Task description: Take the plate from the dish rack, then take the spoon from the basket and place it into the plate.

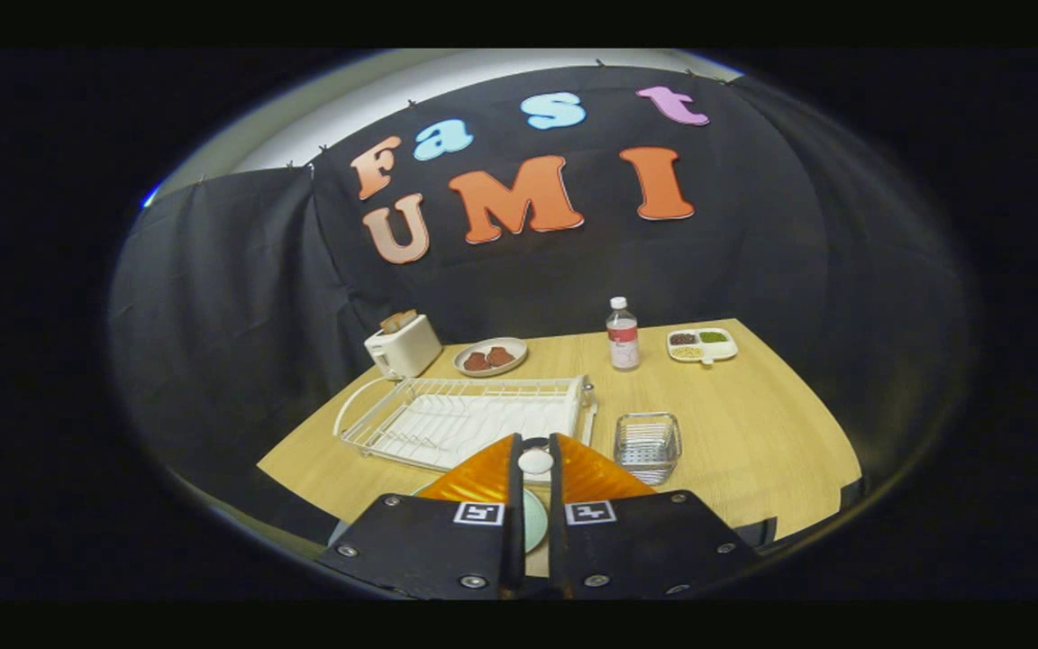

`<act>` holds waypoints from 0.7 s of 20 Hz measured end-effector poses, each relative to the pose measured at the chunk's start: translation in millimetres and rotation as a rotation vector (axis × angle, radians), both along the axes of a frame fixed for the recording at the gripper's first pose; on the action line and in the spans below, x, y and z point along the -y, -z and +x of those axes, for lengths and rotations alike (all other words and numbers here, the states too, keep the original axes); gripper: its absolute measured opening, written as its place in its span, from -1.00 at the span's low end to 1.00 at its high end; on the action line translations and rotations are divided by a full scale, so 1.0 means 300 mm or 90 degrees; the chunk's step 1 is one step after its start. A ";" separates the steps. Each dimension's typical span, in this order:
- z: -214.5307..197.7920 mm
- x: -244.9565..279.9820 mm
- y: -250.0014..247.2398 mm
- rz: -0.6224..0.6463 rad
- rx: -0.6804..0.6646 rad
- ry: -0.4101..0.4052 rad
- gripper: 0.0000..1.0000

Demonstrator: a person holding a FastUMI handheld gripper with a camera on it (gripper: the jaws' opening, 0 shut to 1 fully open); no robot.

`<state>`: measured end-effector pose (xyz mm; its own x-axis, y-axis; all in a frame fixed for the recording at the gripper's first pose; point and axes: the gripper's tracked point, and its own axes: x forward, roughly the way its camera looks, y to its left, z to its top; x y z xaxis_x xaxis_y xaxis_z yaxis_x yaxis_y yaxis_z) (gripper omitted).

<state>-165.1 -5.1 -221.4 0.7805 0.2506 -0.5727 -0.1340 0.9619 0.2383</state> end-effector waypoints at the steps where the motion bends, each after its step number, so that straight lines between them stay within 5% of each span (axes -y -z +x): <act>1: -0.007 -0.017 0.007 0.000 -0.004 -0.010 -0.79; 14: -0.110 -0.236 0.193 0.029 -0.092 -0.138 -0.79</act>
<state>-198.2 65.5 -279.3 0.6168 0.4305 -0.6590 -0.2970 0.9026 0.3117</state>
